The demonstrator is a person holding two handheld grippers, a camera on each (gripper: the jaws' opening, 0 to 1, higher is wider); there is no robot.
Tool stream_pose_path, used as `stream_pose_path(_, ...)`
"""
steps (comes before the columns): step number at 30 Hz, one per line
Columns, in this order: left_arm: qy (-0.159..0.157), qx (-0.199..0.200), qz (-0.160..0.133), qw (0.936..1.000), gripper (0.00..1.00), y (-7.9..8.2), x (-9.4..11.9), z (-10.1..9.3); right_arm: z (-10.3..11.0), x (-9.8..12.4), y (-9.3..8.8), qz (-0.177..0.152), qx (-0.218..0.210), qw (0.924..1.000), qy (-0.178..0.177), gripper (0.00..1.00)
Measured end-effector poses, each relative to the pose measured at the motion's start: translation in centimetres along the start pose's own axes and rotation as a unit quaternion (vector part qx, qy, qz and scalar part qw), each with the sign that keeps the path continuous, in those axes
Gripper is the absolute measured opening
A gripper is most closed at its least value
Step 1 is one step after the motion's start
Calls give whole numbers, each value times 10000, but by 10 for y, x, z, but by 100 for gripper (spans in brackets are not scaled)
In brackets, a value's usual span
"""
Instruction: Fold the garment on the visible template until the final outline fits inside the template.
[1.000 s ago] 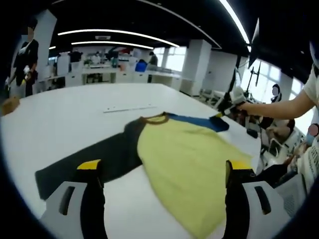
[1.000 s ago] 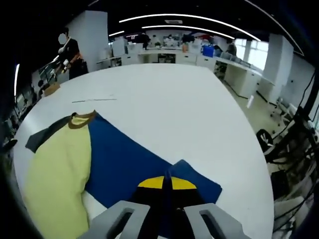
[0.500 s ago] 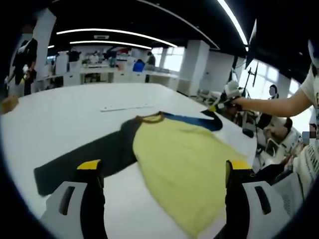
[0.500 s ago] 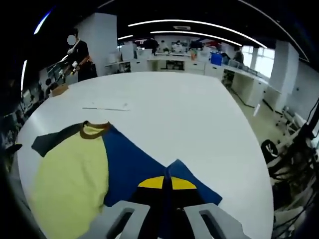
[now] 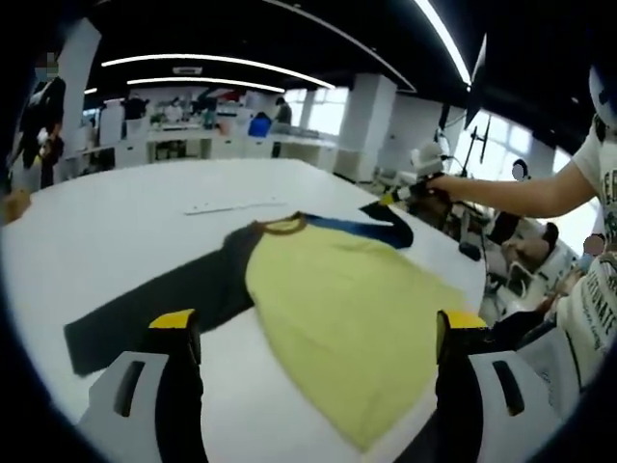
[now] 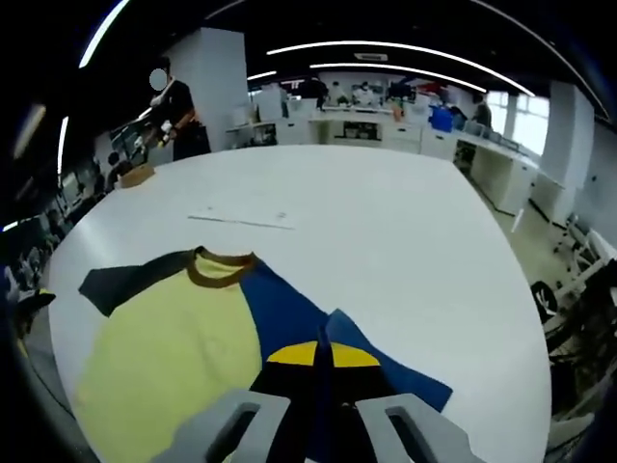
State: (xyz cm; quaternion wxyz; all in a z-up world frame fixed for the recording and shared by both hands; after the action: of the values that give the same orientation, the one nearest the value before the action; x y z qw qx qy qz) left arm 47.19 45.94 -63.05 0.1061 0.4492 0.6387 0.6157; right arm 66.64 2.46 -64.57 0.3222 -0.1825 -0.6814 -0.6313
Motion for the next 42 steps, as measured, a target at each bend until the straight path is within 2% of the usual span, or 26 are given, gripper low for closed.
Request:
stream_pose_path(2, -11, 6, 93, 10000, 99, -2, 0, -2, 4, -4, 3, 2, 33, 10000, 62, 0)
stream_pose_path(11, -6, -107, 30, 9999, 99, -1, 5, -8, 29, -8, 11, 8, 170, 9994, 306, 0)
stream_pose_path(24, 73, -117, 33, 9999, 99, -8, 12, -4, 68, -14, 21, -31, 289, 9979, 579, 0)
stream_pose_path(32, 40, 54, -78, 9999, 99, -9, 14, -4, 92, -23, 29, -60, 329, 9965, 765, 0)
stream_pose_path(42, 57, 127, -59, 9999, 99, -14, 15, -3, 124, -30, 37, -93, 397, 9940, 1014, 0)
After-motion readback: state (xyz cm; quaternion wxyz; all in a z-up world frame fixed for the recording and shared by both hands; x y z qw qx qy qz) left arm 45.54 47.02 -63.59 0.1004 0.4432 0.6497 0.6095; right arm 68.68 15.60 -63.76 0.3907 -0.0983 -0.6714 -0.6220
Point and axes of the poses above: the point that each gripper's makers call its tool centre point, and the gripper's own axes: x roughly backward along the fingers, z roughly to its left, y roughly out of its top, the point moved 8 cm from there along x, roughly backward along the fingers, and after that the axes turned 5 degrees about -y, right-handed, at the moved point
